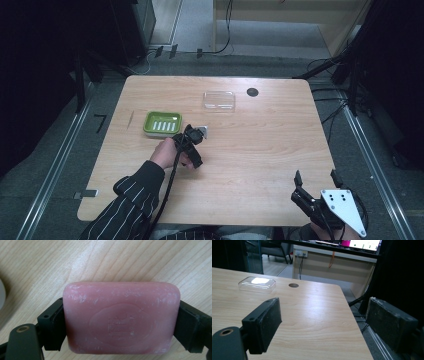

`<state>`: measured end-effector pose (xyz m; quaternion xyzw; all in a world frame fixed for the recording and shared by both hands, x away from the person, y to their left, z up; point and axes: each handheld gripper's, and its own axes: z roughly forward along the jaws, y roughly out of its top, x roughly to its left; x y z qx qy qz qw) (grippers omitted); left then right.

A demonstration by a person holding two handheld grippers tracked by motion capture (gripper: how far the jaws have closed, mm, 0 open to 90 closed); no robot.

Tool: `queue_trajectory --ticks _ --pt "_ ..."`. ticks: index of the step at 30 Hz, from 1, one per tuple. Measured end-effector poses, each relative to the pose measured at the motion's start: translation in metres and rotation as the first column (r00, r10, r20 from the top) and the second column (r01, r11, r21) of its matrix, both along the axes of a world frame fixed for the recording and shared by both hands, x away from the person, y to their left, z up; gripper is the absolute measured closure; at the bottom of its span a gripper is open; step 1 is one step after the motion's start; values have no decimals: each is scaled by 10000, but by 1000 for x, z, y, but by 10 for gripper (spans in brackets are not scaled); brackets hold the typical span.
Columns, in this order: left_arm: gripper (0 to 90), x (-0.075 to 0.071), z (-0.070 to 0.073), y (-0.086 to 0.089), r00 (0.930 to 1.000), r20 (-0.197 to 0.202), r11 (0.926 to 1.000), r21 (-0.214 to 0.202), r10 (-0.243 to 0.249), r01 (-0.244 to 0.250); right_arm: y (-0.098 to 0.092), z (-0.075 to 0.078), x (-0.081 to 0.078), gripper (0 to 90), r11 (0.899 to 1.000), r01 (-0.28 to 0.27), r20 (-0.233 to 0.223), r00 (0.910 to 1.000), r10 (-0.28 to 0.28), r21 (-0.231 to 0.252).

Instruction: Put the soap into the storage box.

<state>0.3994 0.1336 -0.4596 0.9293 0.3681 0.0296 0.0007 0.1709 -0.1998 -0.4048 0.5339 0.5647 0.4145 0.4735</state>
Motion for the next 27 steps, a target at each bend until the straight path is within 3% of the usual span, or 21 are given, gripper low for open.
queue_trajectory --ticks 27 --pt "137 -1 26 21 9984 446 9975 -622 351 -323 0 0 0 128 10000 -5 3 10000 5 -2"
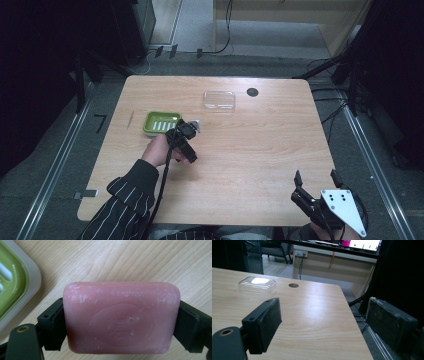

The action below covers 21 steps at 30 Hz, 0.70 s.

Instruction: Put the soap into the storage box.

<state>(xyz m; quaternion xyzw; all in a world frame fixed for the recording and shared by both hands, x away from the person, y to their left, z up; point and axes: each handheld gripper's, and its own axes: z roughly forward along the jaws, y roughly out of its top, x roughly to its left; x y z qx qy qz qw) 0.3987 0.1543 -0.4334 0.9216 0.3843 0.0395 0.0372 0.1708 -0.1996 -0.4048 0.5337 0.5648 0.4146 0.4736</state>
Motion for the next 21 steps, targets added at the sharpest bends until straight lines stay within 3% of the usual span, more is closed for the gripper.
queue_trajectory --ticks 21 --pt "136 6 13 28 9969 250 9970 -175 753 -748 0 0 0 128 10000 -6 -10 10000 6 4"
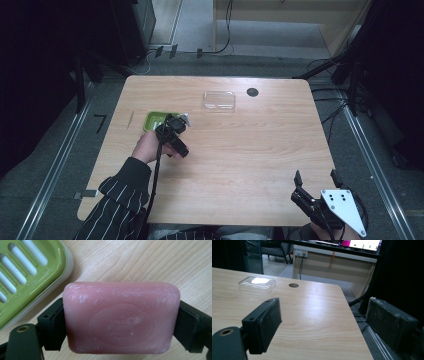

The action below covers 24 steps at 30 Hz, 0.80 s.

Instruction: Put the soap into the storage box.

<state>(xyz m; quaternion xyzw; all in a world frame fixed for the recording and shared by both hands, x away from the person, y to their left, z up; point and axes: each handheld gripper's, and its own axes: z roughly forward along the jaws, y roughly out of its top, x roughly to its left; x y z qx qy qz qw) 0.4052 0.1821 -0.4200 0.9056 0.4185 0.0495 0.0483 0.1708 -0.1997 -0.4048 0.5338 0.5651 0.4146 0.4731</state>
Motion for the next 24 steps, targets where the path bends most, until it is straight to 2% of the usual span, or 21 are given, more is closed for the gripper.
queue_trajectory --ticks 10,24 --pt "137 3 3 10 9998 23 9998 -20 175 -175 0 0 0 128 10000 -7 -1 10000 7 11" --pt "136 8 9 25 9975 279 9978 -148 648 -644 0 0 0 128 10000 -2 -2 10000 2 11"
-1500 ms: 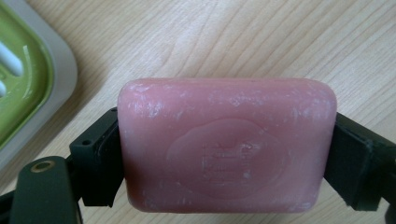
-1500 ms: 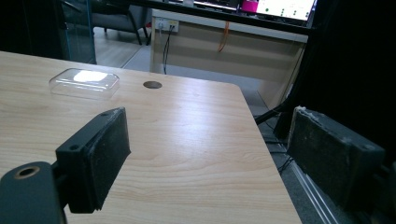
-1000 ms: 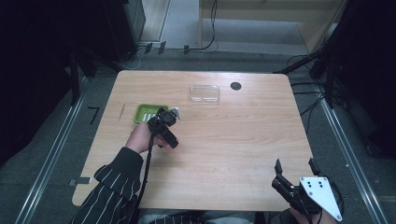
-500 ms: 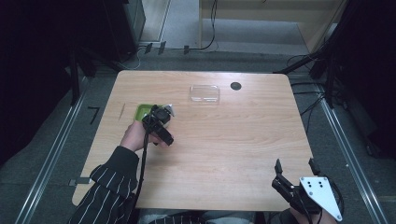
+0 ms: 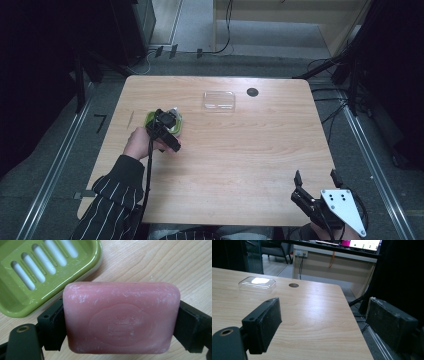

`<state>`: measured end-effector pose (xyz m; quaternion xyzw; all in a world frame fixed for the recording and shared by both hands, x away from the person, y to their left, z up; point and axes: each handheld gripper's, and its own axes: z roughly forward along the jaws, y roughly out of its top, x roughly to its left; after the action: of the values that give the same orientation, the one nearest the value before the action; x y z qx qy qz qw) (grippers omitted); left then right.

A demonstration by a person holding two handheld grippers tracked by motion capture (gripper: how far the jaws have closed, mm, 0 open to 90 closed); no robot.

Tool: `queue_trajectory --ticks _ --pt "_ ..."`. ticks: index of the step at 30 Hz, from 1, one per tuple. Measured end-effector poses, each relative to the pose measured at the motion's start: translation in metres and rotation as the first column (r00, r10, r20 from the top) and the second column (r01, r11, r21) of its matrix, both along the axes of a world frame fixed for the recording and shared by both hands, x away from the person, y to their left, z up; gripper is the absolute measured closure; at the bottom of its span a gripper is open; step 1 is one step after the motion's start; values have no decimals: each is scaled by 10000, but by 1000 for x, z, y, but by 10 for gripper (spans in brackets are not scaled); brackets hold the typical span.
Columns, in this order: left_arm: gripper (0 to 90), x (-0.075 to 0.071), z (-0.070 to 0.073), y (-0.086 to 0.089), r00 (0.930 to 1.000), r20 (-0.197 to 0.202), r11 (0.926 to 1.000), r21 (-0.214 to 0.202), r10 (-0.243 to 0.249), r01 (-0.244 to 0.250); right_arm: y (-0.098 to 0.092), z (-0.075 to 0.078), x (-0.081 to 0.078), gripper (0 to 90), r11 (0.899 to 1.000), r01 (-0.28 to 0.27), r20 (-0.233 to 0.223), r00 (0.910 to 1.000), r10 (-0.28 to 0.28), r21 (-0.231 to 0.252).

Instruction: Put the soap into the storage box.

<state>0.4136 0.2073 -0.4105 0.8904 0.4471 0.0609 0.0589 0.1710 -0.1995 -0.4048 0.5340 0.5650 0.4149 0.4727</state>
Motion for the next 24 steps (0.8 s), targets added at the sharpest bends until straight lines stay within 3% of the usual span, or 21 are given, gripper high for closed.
queue_trajectory --ticks 24 --pt "136 14 6 11 9985 333 9989 -206 438 -432 0 0 0 128 10000 13 2 10000 -13 -10"
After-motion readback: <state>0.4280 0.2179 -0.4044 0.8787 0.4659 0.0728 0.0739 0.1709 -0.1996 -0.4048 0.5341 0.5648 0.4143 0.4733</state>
